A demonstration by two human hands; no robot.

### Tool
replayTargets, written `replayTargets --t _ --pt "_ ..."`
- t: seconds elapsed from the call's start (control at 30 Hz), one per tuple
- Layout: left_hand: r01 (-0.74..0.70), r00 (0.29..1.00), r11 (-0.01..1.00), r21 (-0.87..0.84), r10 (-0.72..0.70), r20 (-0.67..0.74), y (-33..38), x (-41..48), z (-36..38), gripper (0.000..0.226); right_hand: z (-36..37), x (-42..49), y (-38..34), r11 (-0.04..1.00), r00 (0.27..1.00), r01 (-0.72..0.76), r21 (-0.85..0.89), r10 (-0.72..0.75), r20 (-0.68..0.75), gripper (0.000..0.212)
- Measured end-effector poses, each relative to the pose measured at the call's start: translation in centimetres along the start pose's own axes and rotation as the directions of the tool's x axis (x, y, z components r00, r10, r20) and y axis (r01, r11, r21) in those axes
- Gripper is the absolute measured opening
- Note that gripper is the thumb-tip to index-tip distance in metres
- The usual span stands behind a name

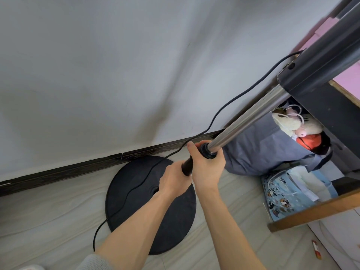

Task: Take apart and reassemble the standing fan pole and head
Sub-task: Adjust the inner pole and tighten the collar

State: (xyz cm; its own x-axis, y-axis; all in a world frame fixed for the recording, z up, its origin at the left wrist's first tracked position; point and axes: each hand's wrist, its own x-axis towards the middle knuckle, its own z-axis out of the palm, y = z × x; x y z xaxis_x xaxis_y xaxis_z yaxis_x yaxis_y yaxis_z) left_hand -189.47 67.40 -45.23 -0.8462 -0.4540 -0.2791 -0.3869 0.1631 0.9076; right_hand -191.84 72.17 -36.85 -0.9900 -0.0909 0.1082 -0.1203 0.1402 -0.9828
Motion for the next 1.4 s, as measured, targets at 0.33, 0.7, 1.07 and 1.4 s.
replayTargets --t 0.33,0.7,1.07,1.4 --pt "0.002 1.000 0.998 0.065 -0.002 -0.007 0.2 0.0 -0.1 0.017 -2.6 1.8 -1.2 0.993 0.941 0.034 -0.112 0.006 0.338 0.028" --pt "-0.011 0.999 0.995 0.100 0.015 -0.045 0.0 -0.1 -0.1 0.014 -3.7 3.1 -1.7 0.988 0.814 0.013 -0.155 0.080 0.575 0.028" --pt "-0.007 0.996 0.992 0.126 0.019 -0.089 -0.2 -0.4 0.5 0.005 -0.9 0.3 -0.5 0.996 0.994 -0.010 -0.086 0.019 0.111 0.022" --pt "-0.001 0.995 0.990 0.138 0.015 -0.100 0.0 -0.3 0.5 0.003 -1.6 1.2 -0.5 0.987 0.965 -0.096 -0.125 0.123 0.230 0.021"
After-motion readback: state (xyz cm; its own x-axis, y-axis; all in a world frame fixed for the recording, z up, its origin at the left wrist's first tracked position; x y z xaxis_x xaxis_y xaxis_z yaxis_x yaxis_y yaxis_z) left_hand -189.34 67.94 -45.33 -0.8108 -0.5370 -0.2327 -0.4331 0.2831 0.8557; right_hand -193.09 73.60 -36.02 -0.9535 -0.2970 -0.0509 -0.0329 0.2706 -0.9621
